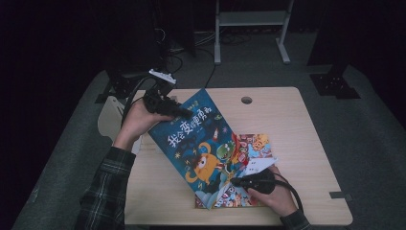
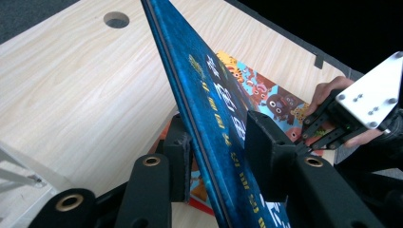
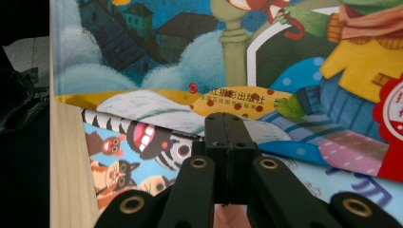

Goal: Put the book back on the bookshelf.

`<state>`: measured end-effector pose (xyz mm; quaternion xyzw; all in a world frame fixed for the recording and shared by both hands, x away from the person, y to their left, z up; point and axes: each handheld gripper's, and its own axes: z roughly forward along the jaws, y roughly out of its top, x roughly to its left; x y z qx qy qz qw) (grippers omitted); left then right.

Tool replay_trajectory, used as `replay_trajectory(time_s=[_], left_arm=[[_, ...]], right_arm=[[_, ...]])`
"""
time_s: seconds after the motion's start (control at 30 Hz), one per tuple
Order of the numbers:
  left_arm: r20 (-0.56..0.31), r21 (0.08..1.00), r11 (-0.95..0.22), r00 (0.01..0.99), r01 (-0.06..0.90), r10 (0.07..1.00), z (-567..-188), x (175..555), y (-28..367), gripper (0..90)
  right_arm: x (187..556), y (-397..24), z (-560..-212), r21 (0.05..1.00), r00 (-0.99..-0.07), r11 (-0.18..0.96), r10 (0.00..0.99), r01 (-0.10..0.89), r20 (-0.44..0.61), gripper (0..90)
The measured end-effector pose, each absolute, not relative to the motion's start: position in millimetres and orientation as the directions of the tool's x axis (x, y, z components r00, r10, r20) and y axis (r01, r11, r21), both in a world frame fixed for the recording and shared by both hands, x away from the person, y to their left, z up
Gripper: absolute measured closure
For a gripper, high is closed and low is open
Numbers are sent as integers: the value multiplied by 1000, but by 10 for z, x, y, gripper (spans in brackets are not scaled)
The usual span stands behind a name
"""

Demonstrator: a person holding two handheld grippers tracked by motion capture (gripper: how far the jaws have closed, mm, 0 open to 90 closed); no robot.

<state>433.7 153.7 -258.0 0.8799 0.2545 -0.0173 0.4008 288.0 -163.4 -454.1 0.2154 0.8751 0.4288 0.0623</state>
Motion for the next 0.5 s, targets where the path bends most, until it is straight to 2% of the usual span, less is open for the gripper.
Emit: replay_trajectory(time_s=[0.5], left_arm=[[-249, 667, -579, 873, 469, 420, -2275, 4360, 1417, 718]], right_arm=[[2947, -1465, -4528, 778, -895, 540, 441, 320, 62, 870]])
